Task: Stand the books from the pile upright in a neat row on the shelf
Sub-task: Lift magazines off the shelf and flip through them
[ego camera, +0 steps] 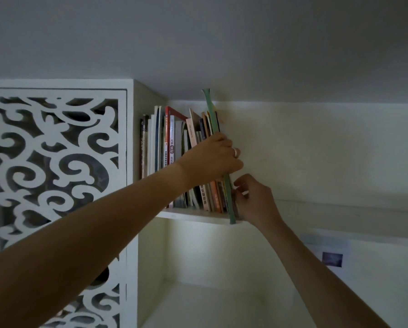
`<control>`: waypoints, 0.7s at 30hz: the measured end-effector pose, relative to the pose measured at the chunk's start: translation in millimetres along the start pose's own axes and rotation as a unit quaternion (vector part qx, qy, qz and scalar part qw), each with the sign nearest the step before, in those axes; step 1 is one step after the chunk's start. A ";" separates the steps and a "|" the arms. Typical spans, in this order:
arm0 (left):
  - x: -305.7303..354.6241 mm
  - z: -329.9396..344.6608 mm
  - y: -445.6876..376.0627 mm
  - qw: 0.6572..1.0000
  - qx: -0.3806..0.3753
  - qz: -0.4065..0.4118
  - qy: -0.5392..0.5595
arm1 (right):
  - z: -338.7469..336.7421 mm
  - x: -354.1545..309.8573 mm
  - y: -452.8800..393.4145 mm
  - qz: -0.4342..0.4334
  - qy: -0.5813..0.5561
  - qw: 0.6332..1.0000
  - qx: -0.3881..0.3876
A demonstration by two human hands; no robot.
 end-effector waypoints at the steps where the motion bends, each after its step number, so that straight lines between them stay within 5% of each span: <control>1: 3.0 -3.2 1.3 1.000 0.011 0.009 0.005 | -1.1 0.1 0.0 0.008 0.008 1.000 0.002; 4: 7.9 -10.3 8.1 0.999 0.035 0.012 -0.003 | -4.2 -3.5 3.1 0.015 0.017 1.000 0.013; 9: 3.7 -17.8 21.5 0.999 -0.030 -0.001 -0.019 | -2.9 -7.1 12.1 0.009 0.036 0.999 0.025; 15: 16.8 -60.1 29.7 0.989 0.119 0.087 -0.026 | -5.8 -8.1 17.4 -0.003 0.015 0.999 0.044; 21: 15.5 -79.2 46.9 0.974 0.184 0.122 -0.038 | -3.2 0.1 26.6 -0.018 -0.032 0.999 -0.008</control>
Point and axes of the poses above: each hand's wrist, its own y-axis away from the middle knuckle, its own z-axis out of the palm, x = y × z, the point moved 4 cm from there along -y, towards the middle knuckle, and after that the axes turned 7 degrees about x, right-handed, at the moved point
